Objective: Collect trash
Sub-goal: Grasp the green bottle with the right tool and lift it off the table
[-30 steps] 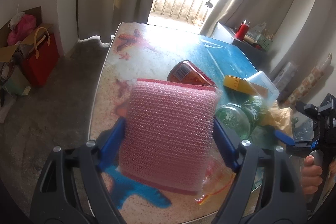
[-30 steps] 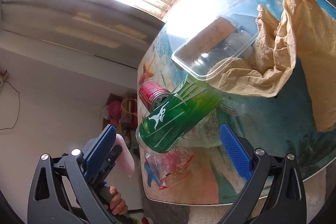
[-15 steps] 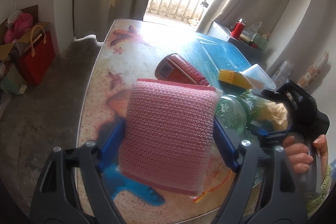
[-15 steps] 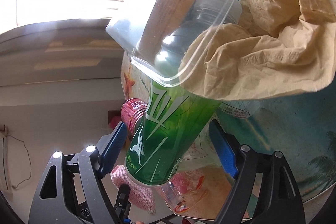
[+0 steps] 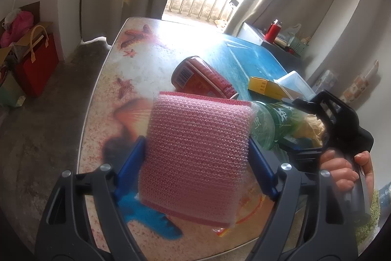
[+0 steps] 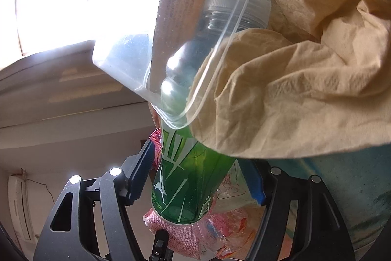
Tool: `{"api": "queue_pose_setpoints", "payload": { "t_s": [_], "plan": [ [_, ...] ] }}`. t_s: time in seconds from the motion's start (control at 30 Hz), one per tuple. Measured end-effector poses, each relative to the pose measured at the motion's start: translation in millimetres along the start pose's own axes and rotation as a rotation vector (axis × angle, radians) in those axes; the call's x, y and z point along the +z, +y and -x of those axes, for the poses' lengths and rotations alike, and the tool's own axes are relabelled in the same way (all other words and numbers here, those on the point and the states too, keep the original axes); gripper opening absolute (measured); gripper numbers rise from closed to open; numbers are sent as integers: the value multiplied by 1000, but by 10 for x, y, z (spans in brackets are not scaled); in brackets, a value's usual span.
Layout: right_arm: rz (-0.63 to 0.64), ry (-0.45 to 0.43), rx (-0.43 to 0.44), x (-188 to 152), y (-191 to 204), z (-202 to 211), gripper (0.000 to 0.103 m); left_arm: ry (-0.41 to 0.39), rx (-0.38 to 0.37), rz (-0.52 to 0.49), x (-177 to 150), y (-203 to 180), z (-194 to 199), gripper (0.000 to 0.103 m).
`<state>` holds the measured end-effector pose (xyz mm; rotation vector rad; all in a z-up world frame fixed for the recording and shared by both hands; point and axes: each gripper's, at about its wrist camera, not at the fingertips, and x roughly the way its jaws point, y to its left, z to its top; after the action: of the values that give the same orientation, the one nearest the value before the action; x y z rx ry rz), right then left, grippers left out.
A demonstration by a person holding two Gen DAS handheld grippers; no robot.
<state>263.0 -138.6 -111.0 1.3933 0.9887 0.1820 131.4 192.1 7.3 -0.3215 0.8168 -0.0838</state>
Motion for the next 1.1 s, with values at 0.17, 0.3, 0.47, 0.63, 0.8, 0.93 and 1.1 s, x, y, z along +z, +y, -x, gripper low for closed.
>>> {"api": "queue_pose_setpoints", "payload": {
  "t_s": [0.17,0.3,0.47,0.63,0.8,0.93,1.1],
  "plan": [
    [-22,2,-6,0,-30,-87,63,2,2,2,-5,3,-4,77],
    [-25,23,16,-27,-70,-62,59,-1,10,1,-14,14,-1,77],
    [-45,105,55,-45,-182,-50,57,6,10,18,-20,41,-12,77],
    [-82,218,100,-27,-228,-11,56,7,8,19,-15,33,-30,77],
    [-93,281,123,32,-292,71,56,3,7,19,6,21,-41,77],
    [-83,301,147,43,-362,203,55,2,8,16,20,12,-60,77],
    [-56,330,191,-82,-371,295,55,8,6,22,13,15,-86,77]
  ]
}}
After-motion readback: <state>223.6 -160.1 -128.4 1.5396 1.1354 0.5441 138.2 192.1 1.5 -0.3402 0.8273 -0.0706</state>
